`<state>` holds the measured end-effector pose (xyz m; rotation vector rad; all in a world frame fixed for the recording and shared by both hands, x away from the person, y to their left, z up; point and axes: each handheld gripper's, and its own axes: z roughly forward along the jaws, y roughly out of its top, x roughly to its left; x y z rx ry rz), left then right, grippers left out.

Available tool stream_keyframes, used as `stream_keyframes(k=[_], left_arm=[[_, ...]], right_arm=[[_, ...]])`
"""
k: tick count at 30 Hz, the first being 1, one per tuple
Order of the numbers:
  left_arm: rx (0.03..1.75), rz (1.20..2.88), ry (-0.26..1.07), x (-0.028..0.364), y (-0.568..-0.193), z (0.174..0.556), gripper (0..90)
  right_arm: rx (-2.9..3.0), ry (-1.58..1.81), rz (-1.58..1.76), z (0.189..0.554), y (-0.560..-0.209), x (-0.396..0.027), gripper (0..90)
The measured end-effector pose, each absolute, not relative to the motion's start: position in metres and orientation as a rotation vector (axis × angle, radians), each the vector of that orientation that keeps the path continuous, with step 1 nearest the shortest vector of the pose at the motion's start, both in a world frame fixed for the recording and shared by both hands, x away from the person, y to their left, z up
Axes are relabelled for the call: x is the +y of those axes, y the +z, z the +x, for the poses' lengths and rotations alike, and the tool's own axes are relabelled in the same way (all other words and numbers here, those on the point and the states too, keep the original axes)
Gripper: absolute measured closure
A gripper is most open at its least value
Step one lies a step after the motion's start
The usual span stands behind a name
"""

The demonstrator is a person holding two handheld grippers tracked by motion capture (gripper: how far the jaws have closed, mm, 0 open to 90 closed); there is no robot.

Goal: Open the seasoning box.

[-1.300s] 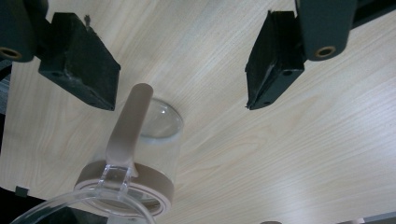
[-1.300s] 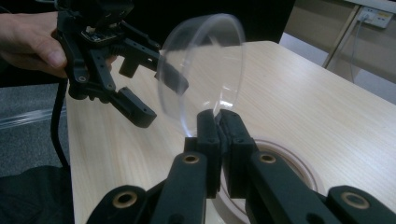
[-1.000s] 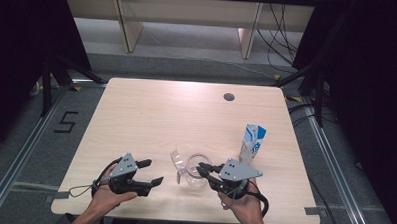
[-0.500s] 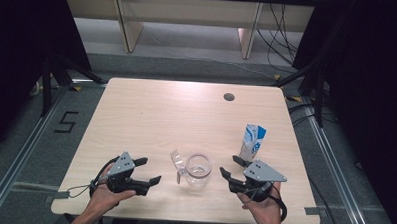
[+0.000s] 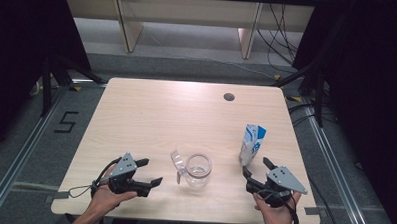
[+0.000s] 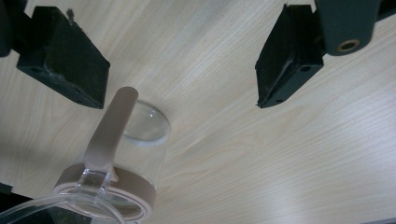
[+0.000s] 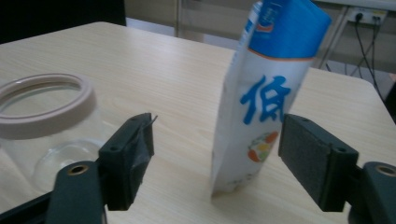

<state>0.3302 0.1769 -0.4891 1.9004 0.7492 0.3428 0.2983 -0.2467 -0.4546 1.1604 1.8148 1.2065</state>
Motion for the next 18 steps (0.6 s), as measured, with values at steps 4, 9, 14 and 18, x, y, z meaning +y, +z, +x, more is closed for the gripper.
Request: stream_keyframes(k=[4, 9, 14, 18], left_arm=[[0.761, 1.905, 0.346, 0.176, -0.489, 0.329, 16.8], [0.749, 1.906, 0.337, 0.175, -0.490, 0.330, 16.8], [0.746, 1.918, 0.339, 0.173, -0.491, 0.330, 16.8], [0.749, 1.915, 0.336, 0.173, -0.491, 0.329, 17.0]], right_arm=[[1.776, 1.205, 1.220, 0.305, -0.460, -0.250, 19.9], [1.749, 1.183, 1.305, 0.310, -0.465, -0.248, 18.2], [1.735, 1.165, 1.265, 0.320, -0.468, -0.247, 16.5], [1.747, 1.171, 1.274, 0.329, -0.472, -0.244, 16.9]])
